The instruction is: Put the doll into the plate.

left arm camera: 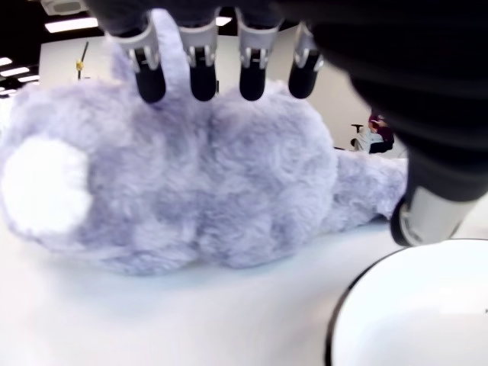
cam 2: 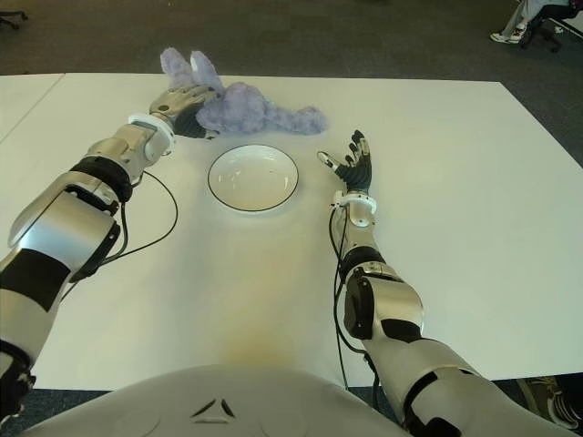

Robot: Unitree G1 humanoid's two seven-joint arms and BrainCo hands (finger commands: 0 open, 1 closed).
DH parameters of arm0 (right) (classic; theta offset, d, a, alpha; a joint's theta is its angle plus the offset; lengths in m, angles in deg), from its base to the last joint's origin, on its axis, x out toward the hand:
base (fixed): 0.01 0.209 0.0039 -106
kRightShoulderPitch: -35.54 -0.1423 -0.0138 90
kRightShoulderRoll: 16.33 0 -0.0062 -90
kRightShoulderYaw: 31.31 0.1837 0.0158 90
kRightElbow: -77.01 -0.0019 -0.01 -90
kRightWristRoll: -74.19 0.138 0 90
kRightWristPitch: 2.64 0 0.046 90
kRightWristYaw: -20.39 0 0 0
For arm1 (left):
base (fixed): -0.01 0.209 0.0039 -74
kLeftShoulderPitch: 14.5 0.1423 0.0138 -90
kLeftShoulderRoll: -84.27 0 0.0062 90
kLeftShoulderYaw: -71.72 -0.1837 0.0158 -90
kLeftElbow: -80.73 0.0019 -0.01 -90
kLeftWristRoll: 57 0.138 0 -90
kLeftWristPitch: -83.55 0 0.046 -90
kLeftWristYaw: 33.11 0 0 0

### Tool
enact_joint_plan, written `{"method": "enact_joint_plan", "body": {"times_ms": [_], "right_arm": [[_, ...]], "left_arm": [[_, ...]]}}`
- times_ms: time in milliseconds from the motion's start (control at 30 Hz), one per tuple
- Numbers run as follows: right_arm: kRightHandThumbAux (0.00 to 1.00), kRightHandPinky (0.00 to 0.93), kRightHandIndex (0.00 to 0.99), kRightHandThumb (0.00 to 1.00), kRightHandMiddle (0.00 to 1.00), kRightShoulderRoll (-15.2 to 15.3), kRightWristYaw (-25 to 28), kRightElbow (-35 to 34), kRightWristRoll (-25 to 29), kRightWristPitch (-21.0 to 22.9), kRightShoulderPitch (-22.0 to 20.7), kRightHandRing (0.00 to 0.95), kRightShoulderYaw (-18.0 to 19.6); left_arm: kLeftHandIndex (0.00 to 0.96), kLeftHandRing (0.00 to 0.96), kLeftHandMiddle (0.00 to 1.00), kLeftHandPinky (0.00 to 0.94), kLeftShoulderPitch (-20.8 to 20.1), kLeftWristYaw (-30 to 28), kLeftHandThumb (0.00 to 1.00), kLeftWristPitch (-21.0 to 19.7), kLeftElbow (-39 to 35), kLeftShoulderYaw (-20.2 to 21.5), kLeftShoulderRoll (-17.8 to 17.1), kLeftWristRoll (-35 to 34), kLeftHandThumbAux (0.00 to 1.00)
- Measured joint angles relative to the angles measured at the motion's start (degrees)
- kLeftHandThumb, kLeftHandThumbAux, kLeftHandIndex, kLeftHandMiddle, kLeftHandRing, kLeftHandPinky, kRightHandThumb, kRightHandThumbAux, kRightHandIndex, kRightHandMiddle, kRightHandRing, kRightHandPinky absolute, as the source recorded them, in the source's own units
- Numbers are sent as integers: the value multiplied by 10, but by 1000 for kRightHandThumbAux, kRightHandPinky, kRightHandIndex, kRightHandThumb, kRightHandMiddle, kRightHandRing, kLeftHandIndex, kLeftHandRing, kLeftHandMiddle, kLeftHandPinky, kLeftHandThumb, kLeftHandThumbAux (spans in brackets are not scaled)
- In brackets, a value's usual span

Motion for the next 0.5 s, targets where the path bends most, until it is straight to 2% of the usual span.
{"method": "enact_joint_plan", "body": {"times_ms": [233,500], "right_arm": [[870,36,87,105,64,0,0,0,0,0,0,38,-1],[870,33,94,132,70,0,-1,0,-1,0,0,40,-1]], "left_arm": [[0,0,0,0,3,-5,296,2,0,0,9,-1,533],[0,0,0,0,3,-5,229,3,0,0,13,-3,529]]}}
